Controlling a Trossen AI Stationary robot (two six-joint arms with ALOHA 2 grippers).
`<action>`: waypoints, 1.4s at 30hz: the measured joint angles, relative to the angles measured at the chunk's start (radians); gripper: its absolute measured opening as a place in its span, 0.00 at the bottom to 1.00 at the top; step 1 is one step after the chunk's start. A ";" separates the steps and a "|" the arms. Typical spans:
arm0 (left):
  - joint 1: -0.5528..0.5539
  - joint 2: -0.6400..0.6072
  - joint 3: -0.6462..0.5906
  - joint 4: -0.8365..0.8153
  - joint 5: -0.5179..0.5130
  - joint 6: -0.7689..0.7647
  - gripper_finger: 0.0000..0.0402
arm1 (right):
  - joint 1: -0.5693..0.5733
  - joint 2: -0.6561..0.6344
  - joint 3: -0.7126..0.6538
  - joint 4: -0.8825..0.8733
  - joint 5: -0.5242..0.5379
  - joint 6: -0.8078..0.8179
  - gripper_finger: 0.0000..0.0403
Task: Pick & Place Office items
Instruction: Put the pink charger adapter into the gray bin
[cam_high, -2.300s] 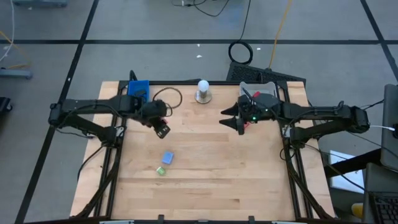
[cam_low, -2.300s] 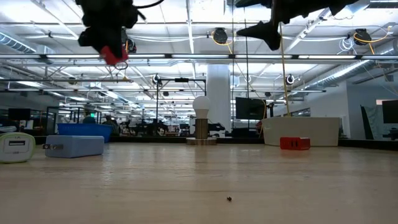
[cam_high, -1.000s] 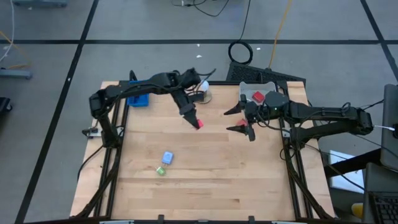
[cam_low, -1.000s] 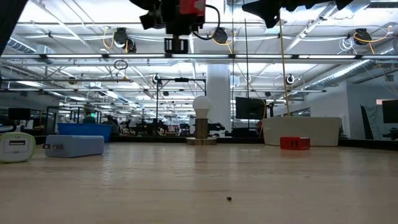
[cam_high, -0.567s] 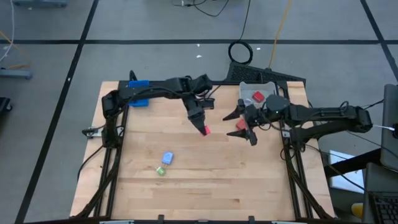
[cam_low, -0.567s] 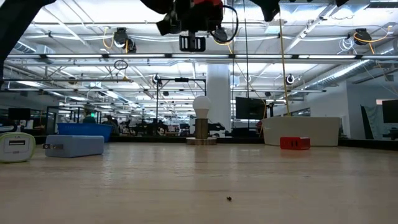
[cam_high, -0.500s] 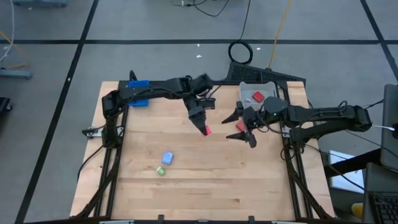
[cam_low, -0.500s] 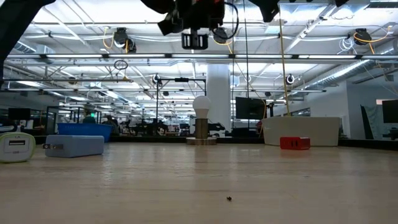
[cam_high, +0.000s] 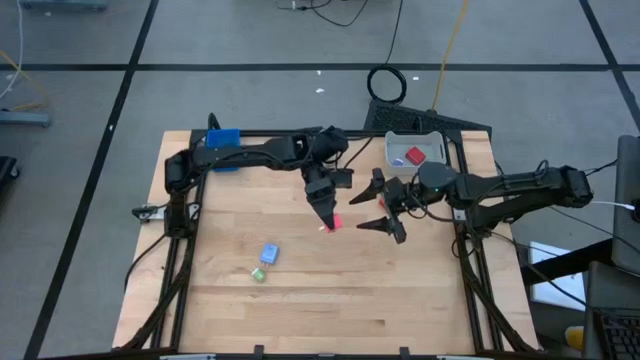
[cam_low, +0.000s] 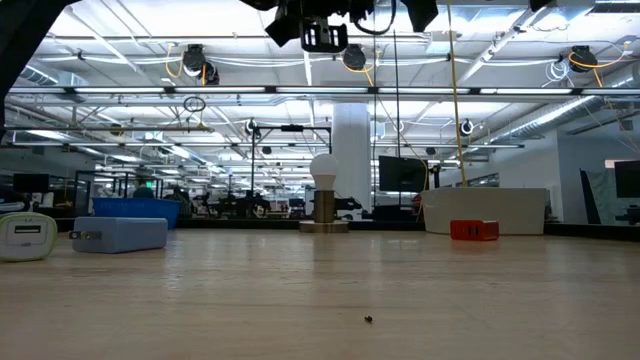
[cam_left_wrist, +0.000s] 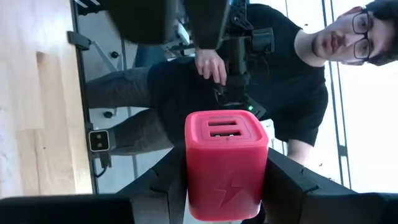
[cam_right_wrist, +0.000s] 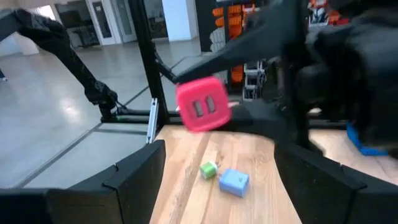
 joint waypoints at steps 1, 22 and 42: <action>-0.004 0.000 0.000 0.000 -0.001 0.002 0.38 | 0.000 0.000 0.000 0.012 0.000 0.004 0.73; -0.009 0.008 -0.001 0.045 -0.023 -0.024 0.38 | 0.036 0.062 0.000 0.154 -0.003 0.059 0.73; -0.013 0.043 -0.001 0.134 0.013 -0.064 0.38 | 0.078 0.096 0.000 0.187 0.027 0.033 0.73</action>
